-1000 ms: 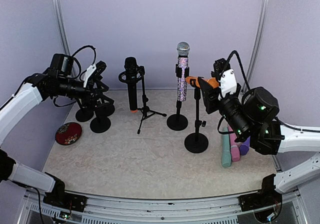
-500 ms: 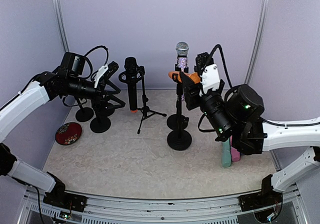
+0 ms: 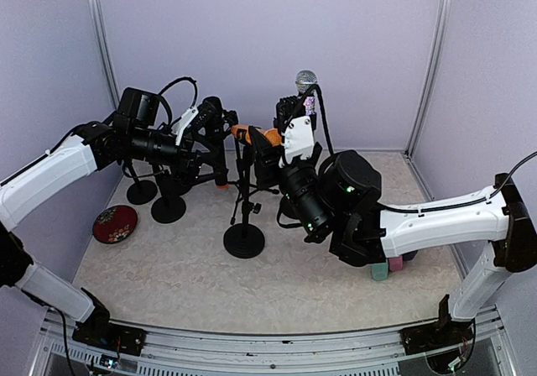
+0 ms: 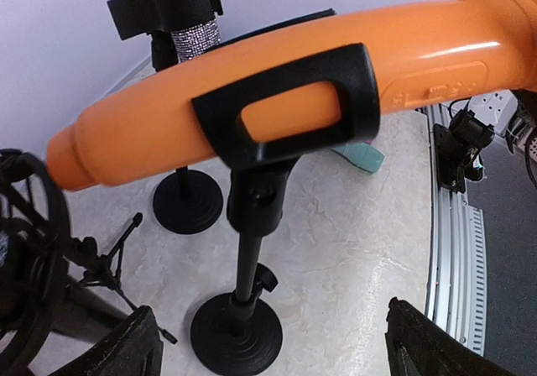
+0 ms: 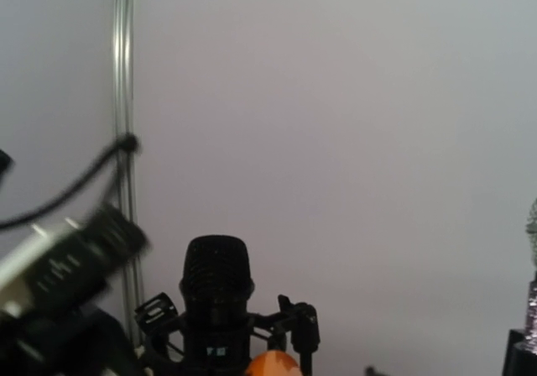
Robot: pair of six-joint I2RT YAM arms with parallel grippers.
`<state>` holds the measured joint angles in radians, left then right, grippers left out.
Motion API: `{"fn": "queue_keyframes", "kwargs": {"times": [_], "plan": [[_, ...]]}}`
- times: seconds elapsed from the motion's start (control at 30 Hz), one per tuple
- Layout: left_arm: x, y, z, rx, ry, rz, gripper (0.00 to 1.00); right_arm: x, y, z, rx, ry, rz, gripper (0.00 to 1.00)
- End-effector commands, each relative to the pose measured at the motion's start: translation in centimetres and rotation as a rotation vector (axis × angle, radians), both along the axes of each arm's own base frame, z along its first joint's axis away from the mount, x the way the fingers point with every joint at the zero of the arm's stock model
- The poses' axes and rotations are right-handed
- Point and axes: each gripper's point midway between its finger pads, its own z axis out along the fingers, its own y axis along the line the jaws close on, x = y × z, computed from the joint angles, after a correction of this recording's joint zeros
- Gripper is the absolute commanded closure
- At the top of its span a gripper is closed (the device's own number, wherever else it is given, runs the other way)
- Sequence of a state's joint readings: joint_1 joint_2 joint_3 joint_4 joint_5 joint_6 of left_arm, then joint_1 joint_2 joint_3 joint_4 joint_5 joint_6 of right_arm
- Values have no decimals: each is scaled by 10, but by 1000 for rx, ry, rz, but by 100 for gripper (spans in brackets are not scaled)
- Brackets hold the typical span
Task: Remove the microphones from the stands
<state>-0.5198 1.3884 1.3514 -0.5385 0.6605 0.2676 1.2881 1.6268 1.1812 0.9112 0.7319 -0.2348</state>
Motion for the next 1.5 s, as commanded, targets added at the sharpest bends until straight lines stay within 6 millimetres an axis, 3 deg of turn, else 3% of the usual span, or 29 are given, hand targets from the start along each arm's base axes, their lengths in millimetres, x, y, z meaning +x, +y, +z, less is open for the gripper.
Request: {"fn": "queue_keyframes", "kwargs": {"times": [0.0,0.3,0.5,0.67,0.77,0.9,1.2,1.47], "plan": [[3,-25,9,-43,-4,-26,11,-19,-8,53,238,-58,88,100],[16,-52,8,-56,-3,-29,13,-27,-9,38,202,-66,62,100],[15,-65,-3,-46,13,-62,26,-31,-19,34,198,-68,33,100],[16,-72,-11,-42,18,-73,50,-37,-23,35,178,-92,14,100],[21,-73,-16,-37,15,-57,74,-43,-24,37,154,-114,6,100],[25,-74,-17,-38,0,-45,86,-50,-31,38,135,-128,-4,100],[38,-79,-29,-14,-26,-35,100,-67,-61,43,88,-131,-26,100],[54,-85,-34,20,-94,-35,100,-85,-83,49,48,-117,-26,100]]}}
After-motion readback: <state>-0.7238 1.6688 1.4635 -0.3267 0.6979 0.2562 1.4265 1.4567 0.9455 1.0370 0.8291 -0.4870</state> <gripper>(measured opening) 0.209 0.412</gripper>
